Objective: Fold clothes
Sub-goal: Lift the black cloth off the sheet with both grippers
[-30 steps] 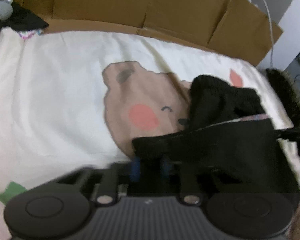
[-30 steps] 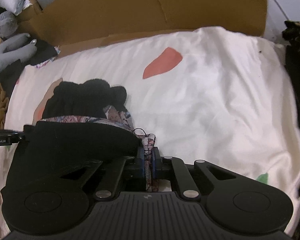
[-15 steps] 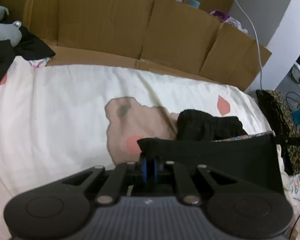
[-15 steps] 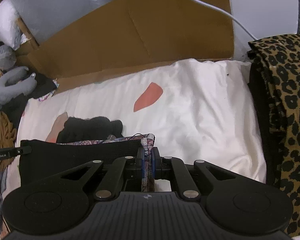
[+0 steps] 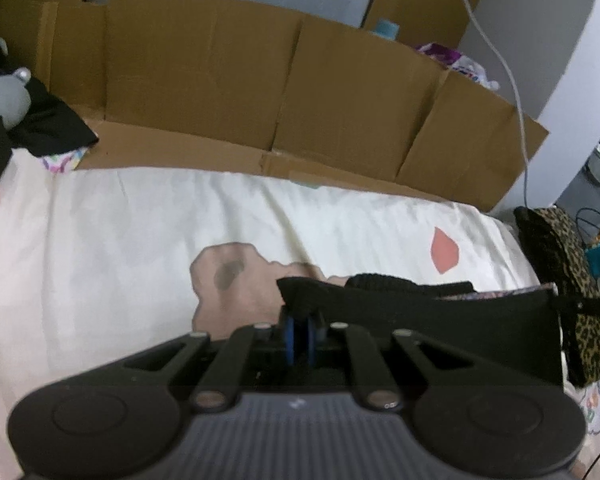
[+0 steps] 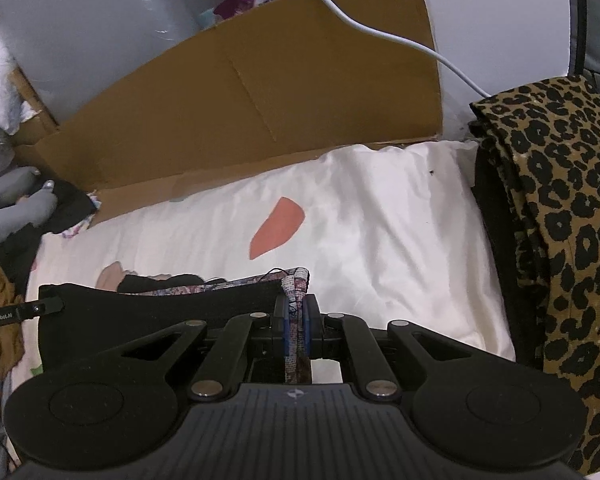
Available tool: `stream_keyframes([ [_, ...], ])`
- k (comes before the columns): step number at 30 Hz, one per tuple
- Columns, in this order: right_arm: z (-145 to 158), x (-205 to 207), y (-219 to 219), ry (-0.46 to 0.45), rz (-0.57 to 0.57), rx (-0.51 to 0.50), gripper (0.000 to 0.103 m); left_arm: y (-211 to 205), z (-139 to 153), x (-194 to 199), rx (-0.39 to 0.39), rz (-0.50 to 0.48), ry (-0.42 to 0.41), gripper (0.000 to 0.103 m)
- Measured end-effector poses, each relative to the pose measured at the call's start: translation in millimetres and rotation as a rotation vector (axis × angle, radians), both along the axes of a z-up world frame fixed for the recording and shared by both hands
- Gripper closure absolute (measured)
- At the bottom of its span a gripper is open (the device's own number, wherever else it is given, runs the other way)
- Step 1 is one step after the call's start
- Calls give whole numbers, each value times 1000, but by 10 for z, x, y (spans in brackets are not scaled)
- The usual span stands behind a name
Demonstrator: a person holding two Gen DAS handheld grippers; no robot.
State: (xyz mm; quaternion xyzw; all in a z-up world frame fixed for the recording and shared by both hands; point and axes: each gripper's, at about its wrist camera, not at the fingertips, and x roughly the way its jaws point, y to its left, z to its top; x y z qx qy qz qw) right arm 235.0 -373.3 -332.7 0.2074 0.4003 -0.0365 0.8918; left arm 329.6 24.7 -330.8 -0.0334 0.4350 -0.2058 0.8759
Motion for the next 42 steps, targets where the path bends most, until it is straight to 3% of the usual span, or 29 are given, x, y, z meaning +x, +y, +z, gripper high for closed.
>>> stream_keyframes([
  [14, -154, 178, -118, 55, -78, -4, 99, -211, -218, 354, 38, 4, 28, 96],
  [18, -284, 252, -140, 91, -90, -2, 98, -239, -359, 481, 37, -10, 79, 96],
  [20, -357, 322, -131, 111, -70, -21, 96, -239, -457, 538, 31, -24, 107, 94],
  [23, -367, 352, -172, 110, -65, -18, 94, -206, -486, 569, 54, -3, 85, 84],
  [25, -324, 321, -195, 99, -67, -18, 91, -121, -454, 581, 19, 15, 90, 83],
  [27, -292, 285, -211, 91, -63, -8, 88, -46, -411, 545, 15, 25, 87, 83],
  [30, -248, 198, -180, 86, -58, -1, 76, 54, -352, 441, 49, 34, 86, 83],
  [32, -214, 152, -152, 83, -53, 7, 75, 174, -276, 358, 64, 85, 84, 83],
  [34, -174, 85, -130, 78, -47, 32, 75, 269, -220, 282, 49, 97, 89, 82],
  [37, -117, -46, -85, 67, -35, 51, 75, 373, -165, 94, 103, 102, 84, 80],
  [42, -86, -298, -26, 81, -22, 80, 75, 591, -167, -275, 112, 144, 111, 73],
])
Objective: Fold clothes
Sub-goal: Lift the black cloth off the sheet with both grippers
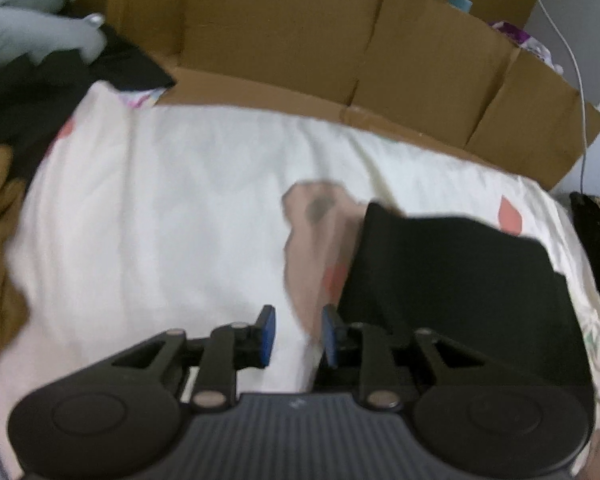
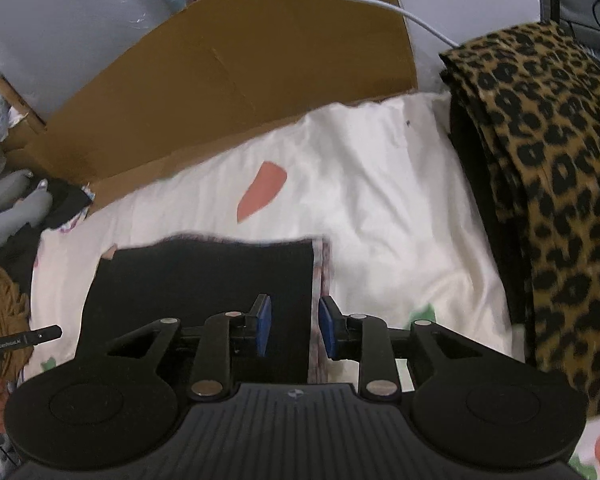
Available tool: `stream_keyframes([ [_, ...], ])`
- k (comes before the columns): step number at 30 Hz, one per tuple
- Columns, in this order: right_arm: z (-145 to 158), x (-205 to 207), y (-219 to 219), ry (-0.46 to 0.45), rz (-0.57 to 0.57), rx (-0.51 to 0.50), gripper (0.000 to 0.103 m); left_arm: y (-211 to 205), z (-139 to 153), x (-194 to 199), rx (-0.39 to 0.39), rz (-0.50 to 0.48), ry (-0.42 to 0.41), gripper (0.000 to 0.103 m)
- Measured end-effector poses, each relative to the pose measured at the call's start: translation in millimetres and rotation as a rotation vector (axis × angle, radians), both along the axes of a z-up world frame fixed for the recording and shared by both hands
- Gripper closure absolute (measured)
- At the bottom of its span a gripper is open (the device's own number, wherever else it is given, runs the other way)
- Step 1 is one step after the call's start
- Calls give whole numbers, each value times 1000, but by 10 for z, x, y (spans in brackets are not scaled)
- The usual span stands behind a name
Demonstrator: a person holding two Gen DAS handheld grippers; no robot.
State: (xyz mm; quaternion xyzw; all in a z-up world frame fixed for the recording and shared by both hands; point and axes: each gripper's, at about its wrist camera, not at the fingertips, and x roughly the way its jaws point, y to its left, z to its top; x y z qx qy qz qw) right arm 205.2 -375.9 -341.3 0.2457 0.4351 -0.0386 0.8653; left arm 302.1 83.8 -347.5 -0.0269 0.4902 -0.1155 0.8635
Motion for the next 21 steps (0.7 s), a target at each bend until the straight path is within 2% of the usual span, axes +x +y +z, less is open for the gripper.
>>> stream_keyframes([
  [2, 27, -71, 37, 7, 16, -9, 75, 40, 15, -159, 16, 29, 2, 71],
  [4, 63, -153, 61, 4, 20, -1, 75, 87, 40, -303, 11, 46, 1, 61],
  [6, 91, -252, 89, 1, 23, 3, 73, 114, 45, -410, 21, 62, 10, 57],
  [8, 84, -355, 107, 5, 18, 9, 63, 131, 16, -490, 19, 69, 26, 57],
  [11, 14, -552, 128, 35, 0, 50, 63, 164, -33, -602, -28, 110, 48, 54],
  [18, -210, -892, 212, 116, -9, 108, 63, 156, -227, -671, -160, 156, 95, 53],
  [21, -319, -944, 285, 146, 10, 115, 63, 143, -332, -642, -159, 179, 107, 55],
])
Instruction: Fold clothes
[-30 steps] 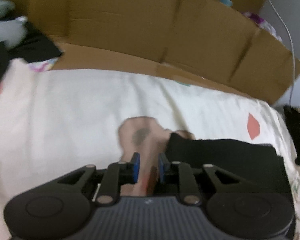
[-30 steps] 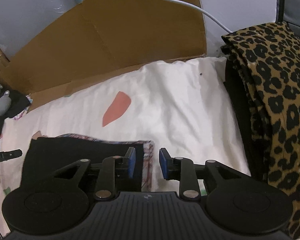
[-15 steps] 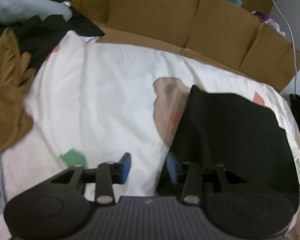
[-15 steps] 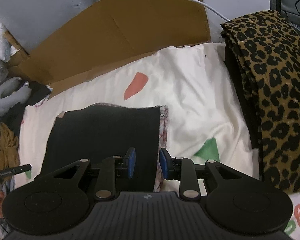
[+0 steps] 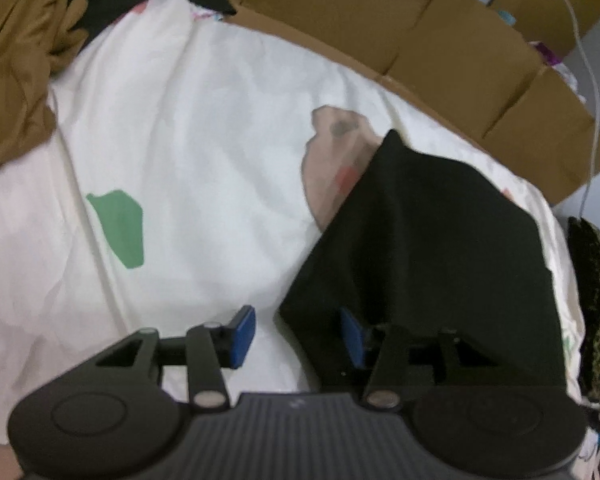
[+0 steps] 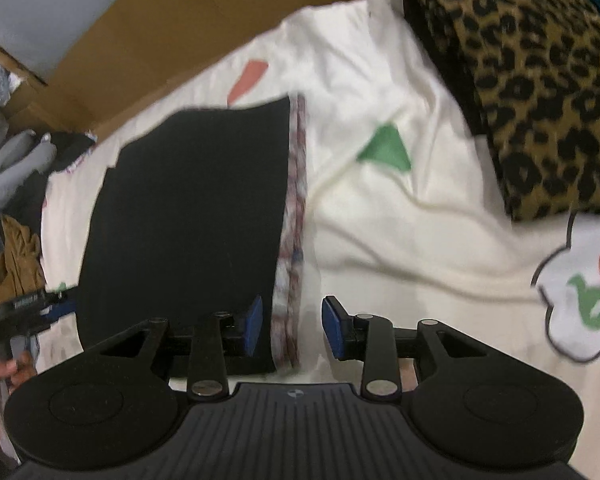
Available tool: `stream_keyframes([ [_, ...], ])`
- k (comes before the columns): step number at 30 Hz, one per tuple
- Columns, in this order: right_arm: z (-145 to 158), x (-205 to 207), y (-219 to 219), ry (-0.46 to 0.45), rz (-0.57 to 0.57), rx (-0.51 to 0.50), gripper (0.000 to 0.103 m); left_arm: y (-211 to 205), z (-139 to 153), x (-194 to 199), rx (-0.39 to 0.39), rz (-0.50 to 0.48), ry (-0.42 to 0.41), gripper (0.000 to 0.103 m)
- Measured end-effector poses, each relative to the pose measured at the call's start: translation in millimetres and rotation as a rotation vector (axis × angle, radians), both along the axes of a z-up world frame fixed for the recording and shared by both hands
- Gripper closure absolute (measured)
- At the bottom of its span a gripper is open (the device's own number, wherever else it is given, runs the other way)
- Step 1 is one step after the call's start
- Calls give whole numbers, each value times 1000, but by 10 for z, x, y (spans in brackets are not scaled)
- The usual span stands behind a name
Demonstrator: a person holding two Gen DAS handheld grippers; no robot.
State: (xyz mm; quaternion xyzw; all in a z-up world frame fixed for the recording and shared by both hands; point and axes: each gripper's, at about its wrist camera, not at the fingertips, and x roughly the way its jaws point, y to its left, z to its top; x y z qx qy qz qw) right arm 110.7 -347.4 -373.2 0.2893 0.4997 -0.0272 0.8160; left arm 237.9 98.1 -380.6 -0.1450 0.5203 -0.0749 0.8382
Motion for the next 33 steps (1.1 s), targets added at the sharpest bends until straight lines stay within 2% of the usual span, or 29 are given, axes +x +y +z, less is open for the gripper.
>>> stream_keyframes([
  [2, -45, -18, 43, 12, 17, 16, 63, -12, -25, -3, -20, -1, -6, 58],
  [3, -57, -24, 57, 15, 20, 28, 63, -21, -34, -5, -28, -6, -9, 67],
  [4, -64, -27, 69, 14, 23, 43, 63, -25, -39, -13, -37, -11, -12, 84],
  [6, -74, -23, 99, 8, 34, 58, 63, -4, -50, -17, -65, -5, -14, 97],
  [9, -113, 6, 147, 15, 51, 54, 64, 34, 11, -39, -57, 6, -42, 97],
  [11, -166, 21, 164, 27, 60, 60, 68, 51, 52, -41, -57, 2, -58, 97],
  [13, -202, 17, 161, 31, 58, 61, 81, 100, 66, -31, -79, 11, -66, 98],
  [15, -235, 7, 141, 35, 49, 68, 87, 166, 38, -18, -92, 41, -60, 98],
  [16, -244, 0, 132, 35, 45, 70, 93, 196, 24, -17, -95, 57, -58, 97],
  [19, -241, -4, 140, 25, 52, 62, 99, 221, 2, -43, -97, 78, -69, 97],
  [25, -181, 18, 145, 13, 48, 27, 101, 315, 42, -69, -112, 129, -99, 98],
  [27, -156, 24, 134, 9, 43, 14, 101, 358, 66, -38, -74, 151, -114, 103],
  [28, -145, 28, 124, 6, 41, 15, 101, 387, 91, -25, -35, 163, -125, 103],
  [29, -136, 34, 113, 3, 38, 20, 100, 435, 106, -12, -33, 173, -126, 103],
  [31, -121, 36, 108, -1, 35, 22, 100, 519, 119, -11, -88, 178, -116, 103],
  [33, -106, 32, 110, -2, 31, 17, 97, 512, 136, -51, -82, 161, -112, 103],
])
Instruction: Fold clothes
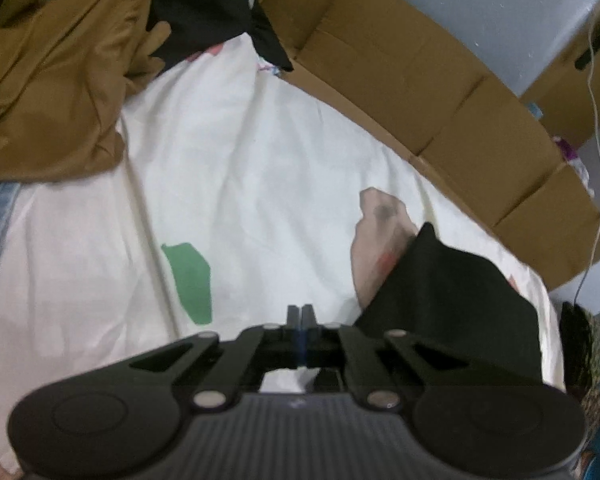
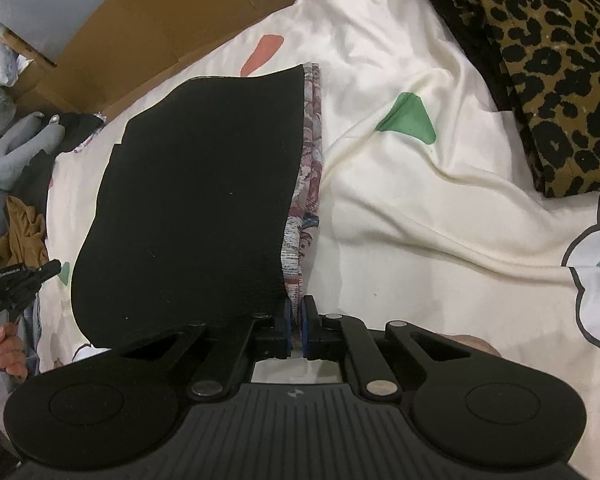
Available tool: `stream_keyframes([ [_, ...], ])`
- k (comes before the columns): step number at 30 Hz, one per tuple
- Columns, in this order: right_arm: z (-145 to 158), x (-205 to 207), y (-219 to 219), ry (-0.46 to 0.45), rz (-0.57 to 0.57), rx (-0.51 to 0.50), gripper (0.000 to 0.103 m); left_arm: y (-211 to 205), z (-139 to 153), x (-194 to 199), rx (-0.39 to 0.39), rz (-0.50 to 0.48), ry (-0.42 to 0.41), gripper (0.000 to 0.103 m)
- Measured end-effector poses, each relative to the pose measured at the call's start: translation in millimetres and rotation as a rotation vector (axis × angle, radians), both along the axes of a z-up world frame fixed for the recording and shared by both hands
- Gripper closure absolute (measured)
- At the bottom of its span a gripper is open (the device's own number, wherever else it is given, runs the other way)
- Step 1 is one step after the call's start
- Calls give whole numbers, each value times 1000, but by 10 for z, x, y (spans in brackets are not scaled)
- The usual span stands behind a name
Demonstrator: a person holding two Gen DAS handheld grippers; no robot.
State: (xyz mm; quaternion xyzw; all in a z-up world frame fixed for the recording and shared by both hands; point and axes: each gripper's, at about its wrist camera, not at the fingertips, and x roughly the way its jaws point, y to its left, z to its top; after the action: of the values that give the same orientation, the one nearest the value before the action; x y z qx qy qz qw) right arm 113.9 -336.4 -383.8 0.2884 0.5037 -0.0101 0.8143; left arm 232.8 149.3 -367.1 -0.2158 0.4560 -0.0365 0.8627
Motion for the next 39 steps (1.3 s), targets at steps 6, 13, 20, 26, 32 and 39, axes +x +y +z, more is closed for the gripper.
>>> stream_keyframes([
  [6, 67, -58, -50, -10, -30, 8, 97, -96, -64, -226, -18, -64, 71, 96],
  [13, -5, -213, -99, 13, -70, 102, 75, -219, -100, -487, -32, -146, 121, 90],
  [20, -327, -274, -125, 66, -164, 301, 66, -352, -253, -614, -52, -211, 172, 90],
  [26, -607, -324, -174, 82, -291, 470, 58, -495, -304, -641, -39, -288, 168, 90],
  [32, -610, -270, -146, 73, -310, 463, 66, -574, -319, -625, -27, -332, 154, 90],
  [39, -576, -264, -139, 63, -323, 442, 93, -710, -377, -593, 35, -465, 116, 93],
])
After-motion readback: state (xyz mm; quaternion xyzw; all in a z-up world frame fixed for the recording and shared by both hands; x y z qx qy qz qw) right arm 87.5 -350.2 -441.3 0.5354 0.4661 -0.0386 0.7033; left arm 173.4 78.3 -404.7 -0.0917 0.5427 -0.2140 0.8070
